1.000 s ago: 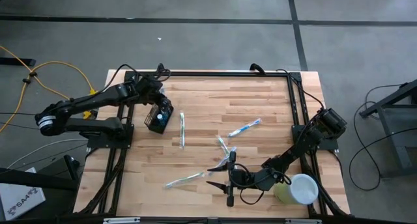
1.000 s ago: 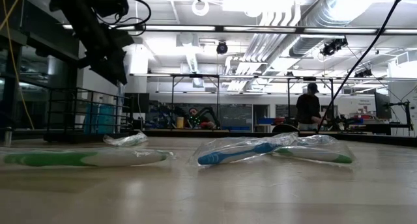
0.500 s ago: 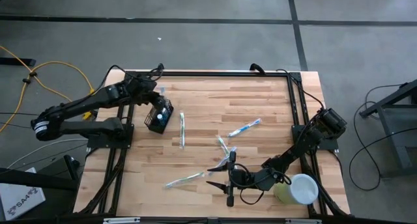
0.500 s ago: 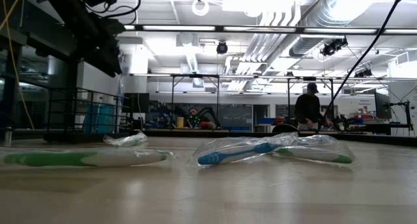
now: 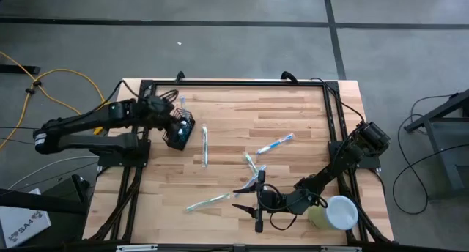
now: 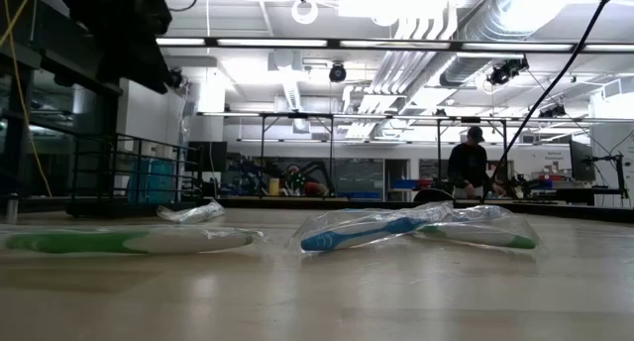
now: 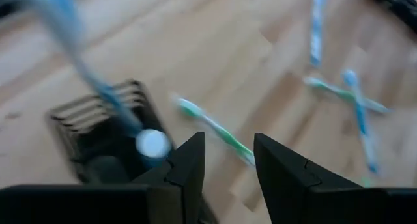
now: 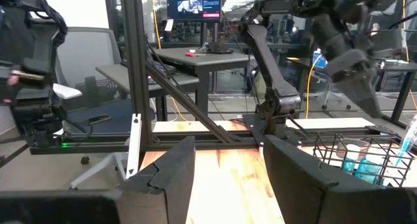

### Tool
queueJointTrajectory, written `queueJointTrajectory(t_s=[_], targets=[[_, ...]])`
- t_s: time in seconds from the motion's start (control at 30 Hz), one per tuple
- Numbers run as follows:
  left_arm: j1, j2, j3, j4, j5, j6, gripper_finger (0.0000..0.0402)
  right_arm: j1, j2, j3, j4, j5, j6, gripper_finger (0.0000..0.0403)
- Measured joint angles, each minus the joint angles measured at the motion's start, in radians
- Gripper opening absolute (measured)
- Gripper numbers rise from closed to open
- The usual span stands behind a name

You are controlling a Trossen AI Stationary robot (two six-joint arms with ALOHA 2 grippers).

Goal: Pick & Place toothbrushing station
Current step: Put the bottom blue toothbrush into the black wire organizer

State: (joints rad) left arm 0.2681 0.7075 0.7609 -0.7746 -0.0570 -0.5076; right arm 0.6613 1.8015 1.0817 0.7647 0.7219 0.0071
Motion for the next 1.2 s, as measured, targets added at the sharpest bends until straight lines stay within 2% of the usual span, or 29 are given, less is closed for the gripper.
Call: queueJointTrajectory(t_s=[0.17,0.27,0.57,0.8,0.93,1.1,1.2], targets=[[-0.158,0.015,0.0,0.006,-0.001,-0.058,0.0128,0.0,0.0,0.0,-0.002,0.0,0.0,0.0173],[-0.265,0.045,0.0,0.036,-0.035,-0.084,0.0128,0.0,0.0,0.0,-0.005,0.0,0.0,0.0173],[-0.535,0.231,0.001,0.306,-0.209,-0.124,0.0128,0.0,0.0,0.0,-0.006,0.0,0.0,0.0173],[-0.609,0.464,0.002,0.409,-0.288,-0.167,0.0128,0.001,0.0,0.0,-0.02,0.001,0.0,0.0173],[-0.632,0.569,0.002,0.555,-0.289,-0.163,0.0128,0.017,0.0,0.0,-0.08,0.037,-0.006,0.0173],[-0.66,0.634,0.001,0.715,-0.29,-0.104,0.0128,0.04,0.0,0.0,-0.155,0.137,-0.008,0.0173],[-0.667,0.639,0.002,0.753,-0.297,-0.097,0.0128,0.046,0.0,0.0,-0.211,0.167,0.02,0.0173]])
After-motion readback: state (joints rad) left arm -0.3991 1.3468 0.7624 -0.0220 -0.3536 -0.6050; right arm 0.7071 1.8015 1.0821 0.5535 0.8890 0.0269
